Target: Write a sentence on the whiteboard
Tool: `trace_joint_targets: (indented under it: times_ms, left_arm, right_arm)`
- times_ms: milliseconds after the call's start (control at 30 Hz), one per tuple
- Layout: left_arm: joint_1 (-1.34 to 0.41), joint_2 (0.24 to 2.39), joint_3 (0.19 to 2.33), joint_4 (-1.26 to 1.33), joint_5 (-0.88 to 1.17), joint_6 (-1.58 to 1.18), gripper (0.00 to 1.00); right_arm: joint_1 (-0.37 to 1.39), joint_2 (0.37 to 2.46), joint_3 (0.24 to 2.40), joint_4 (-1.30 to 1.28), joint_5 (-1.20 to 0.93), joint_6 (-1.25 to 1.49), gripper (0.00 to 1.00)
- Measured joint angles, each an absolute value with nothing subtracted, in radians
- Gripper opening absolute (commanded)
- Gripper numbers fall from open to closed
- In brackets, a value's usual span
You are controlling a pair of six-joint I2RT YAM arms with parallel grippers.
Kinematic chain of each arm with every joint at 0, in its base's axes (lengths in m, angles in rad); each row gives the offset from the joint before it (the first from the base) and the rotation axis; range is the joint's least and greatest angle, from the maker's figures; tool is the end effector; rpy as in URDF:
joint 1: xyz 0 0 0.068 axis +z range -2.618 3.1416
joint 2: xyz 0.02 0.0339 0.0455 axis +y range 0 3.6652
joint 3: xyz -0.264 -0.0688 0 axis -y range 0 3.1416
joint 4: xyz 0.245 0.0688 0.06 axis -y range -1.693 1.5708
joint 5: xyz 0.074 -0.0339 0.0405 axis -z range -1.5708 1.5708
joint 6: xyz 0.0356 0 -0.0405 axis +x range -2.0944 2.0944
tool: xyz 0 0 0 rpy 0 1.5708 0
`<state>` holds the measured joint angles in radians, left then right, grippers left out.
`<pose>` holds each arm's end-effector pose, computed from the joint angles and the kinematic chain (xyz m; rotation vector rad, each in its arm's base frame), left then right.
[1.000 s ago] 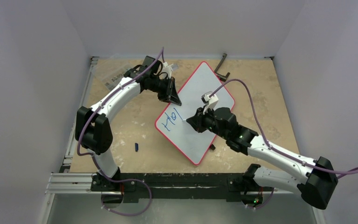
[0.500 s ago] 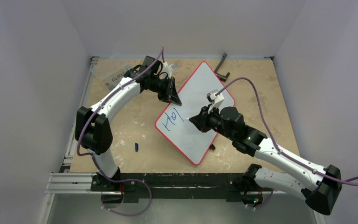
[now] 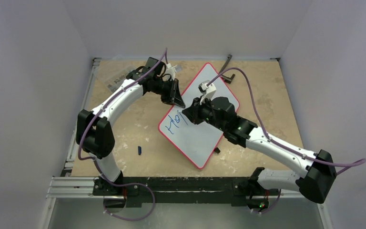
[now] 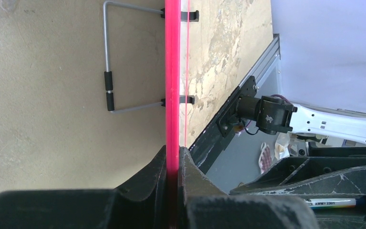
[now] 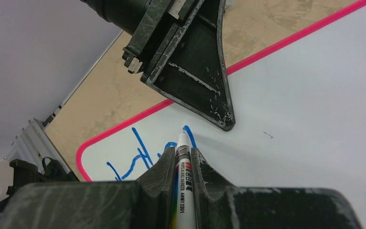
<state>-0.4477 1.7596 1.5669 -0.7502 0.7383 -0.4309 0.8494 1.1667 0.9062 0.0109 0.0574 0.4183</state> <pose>0.3326 -0.1863 0.3036 0.3484 2.5971 -1.2694 0.1828 0.2048 0.3241 -0.3655 1.8676 0.8316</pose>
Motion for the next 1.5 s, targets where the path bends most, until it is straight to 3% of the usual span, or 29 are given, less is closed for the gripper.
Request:
trace_joint_targets:
  times_ms: [1500]
  left_arm:
    - [-0.448, 1.755, 1.567, -0.757, 0.729, -0.427, 0.0]
  right_arm:
    - [0.849, 1.206, 0.921, 0.029, 0.153, 0.399, 0.0]
